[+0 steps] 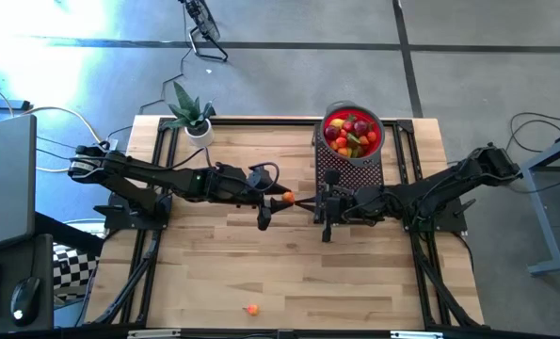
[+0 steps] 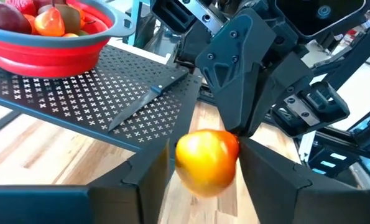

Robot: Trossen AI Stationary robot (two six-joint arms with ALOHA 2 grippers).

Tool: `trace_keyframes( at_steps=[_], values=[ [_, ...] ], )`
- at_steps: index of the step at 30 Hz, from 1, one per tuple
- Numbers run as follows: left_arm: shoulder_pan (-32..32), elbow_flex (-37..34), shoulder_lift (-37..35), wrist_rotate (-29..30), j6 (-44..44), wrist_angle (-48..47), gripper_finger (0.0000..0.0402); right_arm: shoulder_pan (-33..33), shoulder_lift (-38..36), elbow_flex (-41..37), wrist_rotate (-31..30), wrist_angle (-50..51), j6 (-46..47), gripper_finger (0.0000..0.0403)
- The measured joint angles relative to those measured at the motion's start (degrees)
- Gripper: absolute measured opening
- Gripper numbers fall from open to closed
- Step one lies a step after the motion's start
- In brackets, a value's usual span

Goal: Pick & Place Fruit
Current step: Put the pear into the strainer bowl on the shelf

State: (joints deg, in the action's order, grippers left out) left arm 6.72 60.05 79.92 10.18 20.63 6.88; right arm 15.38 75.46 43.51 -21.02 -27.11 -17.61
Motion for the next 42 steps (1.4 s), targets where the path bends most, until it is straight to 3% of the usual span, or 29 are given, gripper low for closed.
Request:
trace_keyframes(
  at_steps=[9,19,23,27,30,36,42],
  values=[
    [0.00,0.00,0.00,0.04,-0.88,0.59,0.0241,0.00,0.00,0.00,0.04,0.02,0.02,0.0004],
    [0.02,0.00,0.00,0.02,-0.85,0.49,0.0244,0.00,0.00,0.00,0.02,0.02,0.02,0.0004],
    [0.00,0.03,0.00,0.61,-0.94,4.92,0.0244,0.00,0.00,0.00,0.02,0.02,0.09,0.0004],
    [0.04,0.02,-0.51,3.00,-6.05,4.78,0.0244,0.00,-0.01,0.00,-0.24,0.53,1.27,0.0004],
    [0.04,0.07,-1.46,5.28,-7.25,3.12,0.0244,0.06,-0.02,0.00,-3.58,2.07,1.49,0.0004],
    [0.07,-0.02,-4.89,15.62,-6.88,-5.38,0.0244,0.83,-3.65,-0.07,-13.87,7.06,3.15,0.0004],
    [0.09,-0.02,-6.00,15.93,-6.85,-6.85,0.0244,0.73,-11.17,-0.04,-25.91,12.21,4.31,0.0004]
  ],
)
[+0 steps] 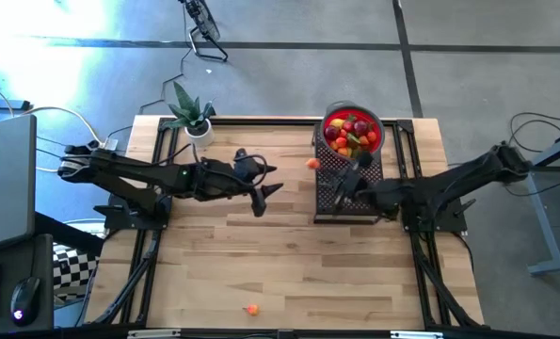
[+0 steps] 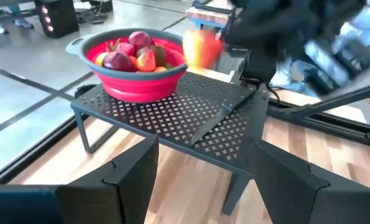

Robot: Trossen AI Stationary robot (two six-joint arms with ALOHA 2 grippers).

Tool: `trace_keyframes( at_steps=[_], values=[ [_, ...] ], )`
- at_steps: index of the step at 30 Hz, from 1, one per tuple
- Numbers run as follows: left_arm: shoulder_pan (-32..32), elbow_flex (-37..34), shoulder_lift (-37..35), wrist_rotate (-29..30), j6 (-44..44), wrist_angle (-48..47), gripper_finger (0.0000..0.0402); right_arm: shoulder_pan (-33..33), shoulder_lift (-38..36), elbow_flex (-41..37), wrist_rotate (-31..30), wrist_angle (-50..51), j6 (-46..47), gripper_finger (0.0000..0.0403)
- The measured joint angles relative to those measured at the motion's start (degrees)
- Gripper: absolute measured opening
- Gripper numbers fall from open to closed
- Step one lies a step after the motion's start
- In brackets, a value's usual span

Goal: Pick & Place Fruit
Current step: Put the pear into the strainer bowl on the shelf

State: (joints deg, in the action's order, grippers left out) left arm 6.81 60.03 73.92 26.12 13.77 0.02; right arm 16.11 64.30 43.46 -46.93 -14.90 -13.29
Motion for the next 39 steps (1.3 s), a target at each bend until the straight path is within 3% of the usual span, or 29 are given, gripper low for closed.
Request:
trace_keyframes(
  at_steps=[8,13,19,23,33,39],
  values=[
    [-0.04,0.00,-0.03,0.01,0.41,-0.49,0.0244,-1.51,-9.93,0.02,-13.38,7.83,0.45,0.0004],
    [-0.02,0.00,-0.03,-0.01,1.08,-0.52,0.0244,-3.24,-14.63,0.02,-18.14,17.73,7.73,0.0004],
    [-0.02,0.00,-0.03,0.00,1.12,-0.58,0.0244,-7.49,-17.38,0.07,-16.43,32.77,24.23,0.0004],
    [-0.02,0.00,-0.03,-0.01,1.52,-0.60,0.0244,-11.58,-17.54,0.07,-12.04,39.75,32.87,0.0004],
    [-0.02,0.00,-0.01,-0.01,1.52,-0.63,0.0244,-21.65,-17.10,0.07,-3.95,49.96,41.63,0.0004],
    [-0.03,0.00,-0.01,-0.01,1.52,-0.62,0.0244,-24.13,-17.12,0.07,-0.67,51.51,42.32,0.0005]
  ],
)
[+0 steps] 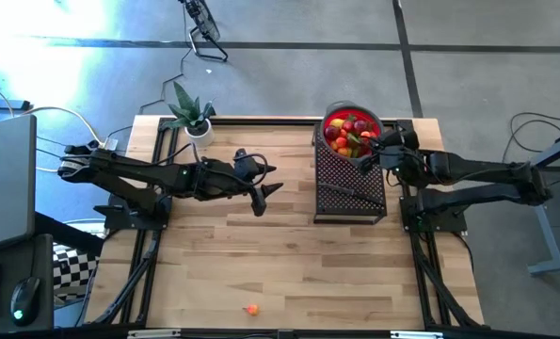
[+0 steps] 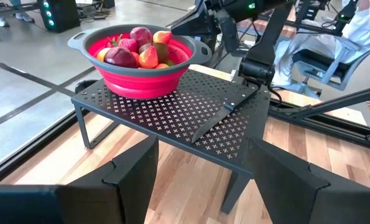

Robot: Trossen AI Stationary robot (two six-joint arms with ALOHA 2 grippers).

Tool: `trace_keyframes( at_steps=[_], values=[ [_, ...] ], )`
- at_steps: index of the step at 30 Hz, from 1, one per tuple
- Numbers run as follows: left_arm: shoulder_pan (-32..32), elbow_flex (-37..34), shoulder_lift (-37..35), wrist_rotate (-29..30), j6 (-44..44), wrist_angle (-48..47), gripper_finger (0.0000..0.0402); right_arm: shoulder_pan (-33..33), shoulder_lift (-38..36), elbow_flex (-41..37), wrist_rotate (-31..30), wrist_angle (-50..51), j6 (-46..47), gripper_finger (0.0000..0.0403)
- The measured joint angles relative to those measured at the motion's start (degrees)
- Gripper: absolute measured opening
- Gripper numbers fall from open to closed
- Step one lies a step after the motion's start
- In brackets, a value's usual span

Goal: Pick & Place Fruit
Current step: Put the pear into the strainer bowl on the shelf

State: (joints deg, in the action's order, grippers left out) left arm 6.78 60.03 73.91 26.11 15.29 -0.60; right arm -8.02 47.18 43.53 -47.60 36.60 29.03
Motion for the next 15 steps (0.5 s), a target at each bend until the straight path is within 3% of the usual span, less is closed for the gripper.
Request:
trace_keyframes(
  at_steps=[10,15],
  values=[
    [-0.01,0.00,0.00,0.00,0.00,-0.01,0.0244,0.02,0.00,0.00,-0.42,-1.23,-2.12,0.0085],
    [0.01,0.00,0.00,0.00,0.00,-0.06,0.0244,0.51,-0.85,0.00,0.27,-10.02,-9.41,0.0121]
  ],
)
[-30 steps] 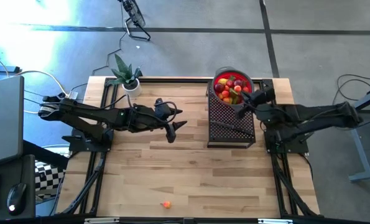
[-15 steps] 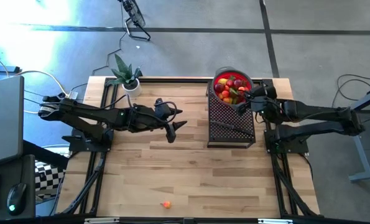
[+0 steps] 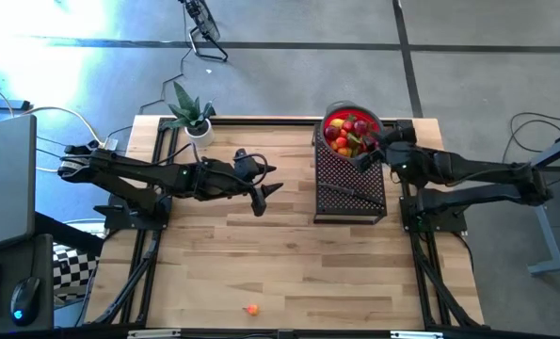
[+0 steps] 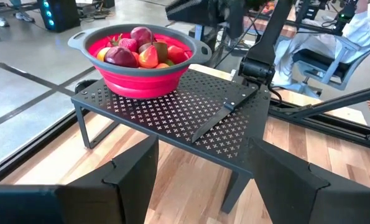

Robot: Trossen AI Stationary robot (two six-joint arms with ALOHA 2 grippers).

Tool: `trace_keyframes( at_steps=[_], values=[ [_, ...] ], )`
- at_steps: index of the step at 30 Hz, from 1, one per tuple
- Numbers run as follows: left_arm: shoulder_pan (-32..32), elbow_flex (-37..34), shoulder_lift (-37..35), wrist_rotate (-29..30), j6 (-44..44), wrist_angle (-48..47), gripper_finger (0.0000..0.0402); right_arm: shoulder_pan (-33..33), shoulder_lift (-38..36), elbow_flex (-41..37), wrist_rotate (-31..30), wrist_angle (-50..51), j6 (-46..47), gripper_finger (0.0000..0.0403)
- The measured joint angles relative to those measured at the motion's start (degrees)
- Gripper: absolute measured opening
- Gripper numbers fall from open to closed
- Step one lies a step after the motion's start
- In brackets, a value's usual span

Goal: Pick & Place Fruit
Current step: Put the pear into the strainer bowl on the shelf

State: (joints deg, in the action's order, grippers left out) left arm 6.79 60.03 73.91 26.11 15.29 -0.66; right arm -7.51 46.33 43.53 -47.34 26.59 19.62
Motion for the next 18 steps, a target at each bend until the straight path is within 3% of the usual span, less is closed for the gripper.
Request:
trace_keyframes(
  at_steps=[3,7,13,18],
  values=[
    [0.00,0.00,0.00,0.01,0.00,-0.58,0.0244,1.44,-0.72,0.00,3.90,-7.35,-5.41,0.0124],
    [0.00,0.00,0.00,0.02,0.00,-1.32,0.0244,3.97,-1.12,0.00,13.41,-14.03,-10.61,0.0113],
    [0.00,0.00,0.01,0.02,0.00,-1.49,0.0244,7.00,-1.01,0.00,28.22,-16.11,-15.29,0.0085],
    [-0.01,0.00,0.02,0.02,0.00,-1.71,0.0244,9.14,-0.99,0.00,33.75,-16.09,-15.94,0.0050]
  ],
)
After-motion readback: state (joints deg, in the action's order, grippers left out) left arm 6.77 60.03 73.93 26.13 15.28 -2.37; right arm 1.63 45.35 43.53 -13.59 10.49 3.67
